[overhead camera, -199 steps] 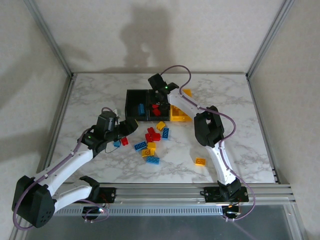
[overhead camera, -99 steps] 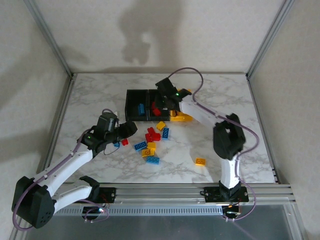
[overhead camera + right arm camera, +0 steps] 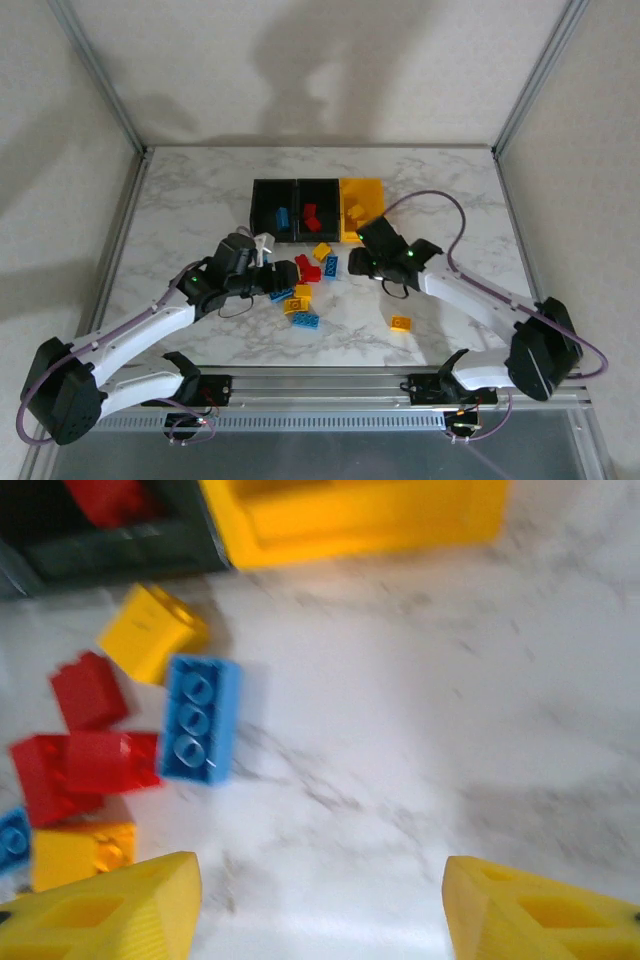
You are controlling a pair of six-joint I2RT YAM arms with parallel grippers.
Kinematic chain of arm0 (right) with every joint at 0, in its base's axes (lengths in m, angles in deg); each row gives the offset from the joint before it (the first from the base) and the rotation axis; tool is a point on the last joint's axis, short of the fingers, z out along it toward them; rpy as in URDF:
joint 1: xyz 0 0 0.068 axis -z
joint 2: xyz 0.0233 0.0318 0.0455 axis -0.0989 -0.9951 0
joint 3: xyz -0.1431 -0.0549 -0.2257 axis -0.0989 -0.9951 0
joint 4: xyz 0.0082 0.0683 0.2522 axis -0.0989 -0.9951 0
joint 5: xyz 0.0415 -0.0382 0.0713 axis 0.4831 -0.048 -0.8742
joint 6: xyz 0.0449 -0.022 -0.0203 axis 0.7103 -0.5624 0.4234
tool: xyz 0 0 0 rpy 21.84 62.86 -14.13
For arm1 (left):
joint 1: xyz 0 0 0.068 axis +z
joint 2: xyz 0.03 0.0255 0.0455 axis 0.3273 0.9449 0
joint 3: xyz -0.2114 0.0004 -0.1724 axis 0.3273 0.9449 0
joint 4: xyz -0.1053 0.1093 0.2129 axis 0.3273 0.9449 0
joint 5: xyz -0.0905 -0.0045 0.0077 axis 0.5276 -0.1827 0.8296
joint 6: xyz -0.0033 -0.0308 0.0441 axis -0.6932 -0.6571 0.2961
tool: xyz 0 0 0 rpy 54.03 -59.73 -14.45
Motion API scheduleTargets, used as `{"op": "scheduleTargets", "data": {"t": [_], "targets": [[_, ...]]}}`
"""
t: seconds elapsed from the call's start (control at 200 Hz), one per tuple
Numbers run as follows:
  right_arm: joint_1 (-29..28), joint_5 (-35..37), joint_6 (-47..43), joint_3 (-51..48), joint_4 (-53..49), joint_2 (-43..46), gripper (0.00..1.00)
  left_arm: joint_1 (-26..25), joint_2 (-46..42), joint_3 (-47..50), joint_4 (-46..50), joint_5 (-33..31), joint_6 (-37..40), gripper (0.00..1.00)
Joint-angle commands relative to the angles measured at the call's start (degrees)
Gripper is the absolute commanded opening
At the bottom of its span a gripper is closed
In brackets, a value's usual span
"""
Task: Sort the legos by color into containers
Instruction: Pick up the lego from the bottom-right of the table.
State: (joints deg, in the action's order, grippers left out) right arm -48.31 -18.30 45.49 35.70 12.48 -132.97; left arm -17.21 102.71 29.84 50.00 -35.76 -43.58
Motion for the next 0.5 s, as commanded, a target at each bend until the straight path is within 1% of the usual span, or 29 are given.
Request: {"op": "scheduleTargets", "data": {"t": [0.0, 0.11, 0.25, 0.496], "targets": [[-0.1, 1.1, 6.2, -4.7, -6.1, 5.3, 0.67, -3.4, 1.2, -0.7, -2.8, 2.2, 2.1, 0.68], [0.0, 1.4, 9.5, -8.7, -10.5, 8.9, 0.72, -6.4, 2.7, -1.0, -3.2, 2.1, 2.8, 0.68], [0.4, 1.8, 12.6, -12.9, -13.2, 11.2, 0.76, -7.4, 4.3, -1.1, -4.5, 2.0, 2.4, 0.68], [1.0, -1.9, 14.1, -19.2, -9.9, 13.2, 0.76, -8.6, 5.9, -1.1, -5.7, 1.7, 2.0, 0.68]]}}
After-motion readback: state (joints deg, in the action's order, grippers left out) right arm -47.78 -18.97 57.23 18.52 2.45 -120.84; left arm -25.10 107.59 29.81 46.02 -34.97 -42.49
